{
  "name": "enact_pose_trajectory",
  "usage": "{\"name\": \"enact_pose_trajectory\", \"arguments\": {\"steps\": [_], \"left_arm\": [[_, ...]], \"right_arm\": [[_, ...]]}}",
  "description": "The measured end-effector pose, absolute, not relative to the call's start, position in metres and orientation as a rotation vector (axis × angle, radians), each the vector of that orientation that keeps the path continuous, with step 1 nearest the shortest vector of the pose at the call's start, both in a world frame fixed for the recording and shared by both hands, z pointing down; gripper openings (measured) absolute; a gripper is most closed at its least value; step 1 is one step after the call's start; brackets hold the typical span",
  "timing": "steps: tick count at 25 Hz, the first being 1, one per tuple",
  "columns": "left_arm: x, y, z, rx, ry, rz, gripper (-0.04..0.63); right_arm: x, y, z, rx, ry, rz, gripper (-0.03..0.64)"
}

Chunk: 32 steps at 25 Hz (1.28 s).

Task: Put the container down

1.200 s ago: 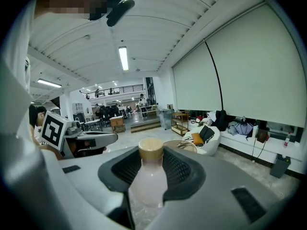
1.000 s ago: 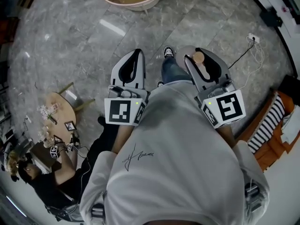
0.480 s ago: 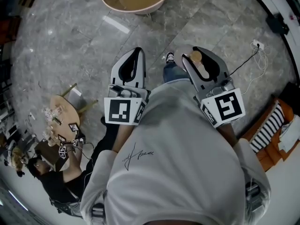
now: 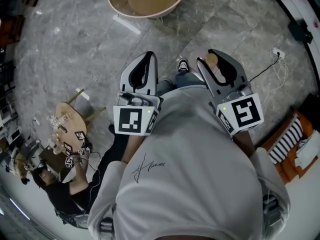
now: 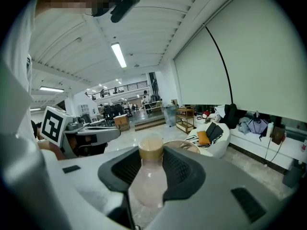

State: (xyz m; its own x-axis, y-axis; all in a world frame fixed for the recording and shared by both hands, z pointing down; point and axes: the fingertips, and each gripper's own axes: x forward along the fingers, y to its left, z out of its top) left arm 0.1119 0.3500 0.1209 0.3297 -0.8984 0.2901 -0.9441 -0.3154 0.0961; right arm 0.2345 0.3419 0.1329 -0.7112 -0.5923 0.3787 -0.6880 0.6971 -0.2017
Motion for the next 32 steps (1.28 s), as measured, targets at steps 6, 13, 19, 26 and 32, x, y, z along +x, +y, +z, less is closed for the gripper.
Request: {"name": "enact_pose_trajectory", "arguments": {"steps": [6,13,19,26,32], "left_arm": [[0.116,0.337,0.124,2.331,-1.648,0.264,0.018],[0.105,0.319,0.126,2.347,-1.621,0.252,0.018],[0.09,0.285,0.126,2.358,-1.589,0.213,0.018],[0.056,0.245,0.127,2.35,-1.59,0.193,0.018],[0.027,0.21,0.126,2.371,-1.557,0.181,0.018]], "right_arm": [[0.233,0.326,0.131,0.994,-2.628,0.473,0.147],[0.221,0.309,0.132,1.013,-2.619,0.459,0.147],[0.205,0.281,0.127,1.044,-2.617,0.439,0.147],[0.179,0.246,0.124,1.078,-2.604,0.425,0.147],[0.15,0.213,0.122,1.103,-2.592,0.415,0.147]]}}
